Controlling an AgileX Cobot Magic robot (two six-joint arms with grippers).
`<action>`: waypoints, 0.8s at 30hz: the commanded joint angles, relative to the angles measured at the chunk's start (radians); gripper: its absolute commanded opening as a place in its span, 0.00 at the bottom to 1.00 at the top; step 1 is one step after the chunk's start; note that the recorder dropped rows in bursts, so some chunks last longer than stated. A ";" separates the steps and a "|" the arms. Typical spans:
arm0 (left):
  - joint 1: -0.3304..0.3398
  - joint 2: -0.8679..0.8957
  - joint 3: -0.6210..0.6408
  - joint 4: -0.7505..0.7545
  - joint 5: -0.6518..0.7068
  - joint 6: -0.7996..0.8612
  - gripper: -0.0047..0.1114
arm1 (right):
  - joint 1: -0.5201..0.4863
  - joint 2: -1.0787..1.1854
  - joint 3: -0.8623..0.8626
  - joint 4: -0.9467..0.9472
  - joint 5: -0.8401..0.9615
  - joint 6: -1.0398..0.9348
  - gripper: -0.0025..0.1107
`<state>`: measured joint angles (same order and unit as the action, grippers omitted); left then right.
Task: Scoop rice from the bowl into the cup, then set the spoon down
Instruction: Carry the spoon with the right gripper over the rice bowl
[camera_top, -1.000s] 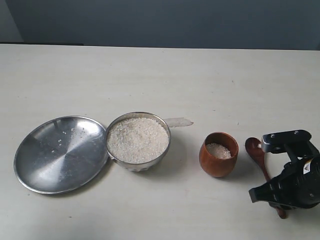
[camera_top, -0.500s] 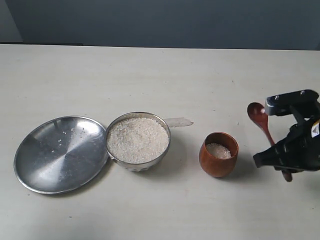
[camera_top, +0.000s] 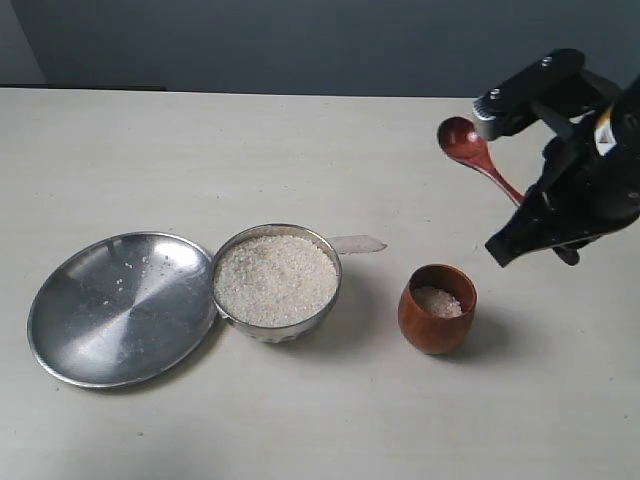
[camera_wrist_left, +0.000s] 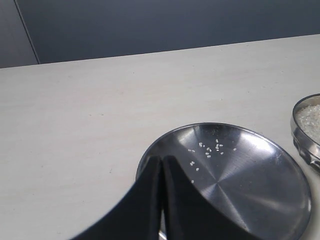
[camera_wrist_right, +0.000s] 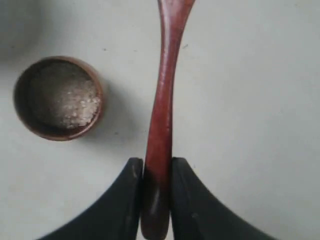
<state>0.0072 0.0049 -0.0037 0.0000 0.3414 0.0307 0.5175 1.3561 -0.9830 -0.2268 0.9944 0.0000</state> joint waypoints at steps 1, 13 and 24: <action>0.001 -0.005 0.004 -0.006 -0.007 -0.003 0.04 | 0.130 0.126 -0.119 -0.044 0.112 -0.008 0.02; 0.001 -0.005 0.004 -0.006 -0.007 -0.003 0.04 | 0.477 0.500 -0.379 -0.474 0.227 0.064 0.02; 0.001 -0.005 0.004 -0.006 -0.007 -0.003 0.04 | 0.543 0.639 -0.388 -0.573 0.227 0.082 0.02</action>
<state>0.0072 0.0049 -0.0037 0.0000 0.3414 0.0307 1.0603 1.9855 -1.3654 -0.7831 1.2151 0.0742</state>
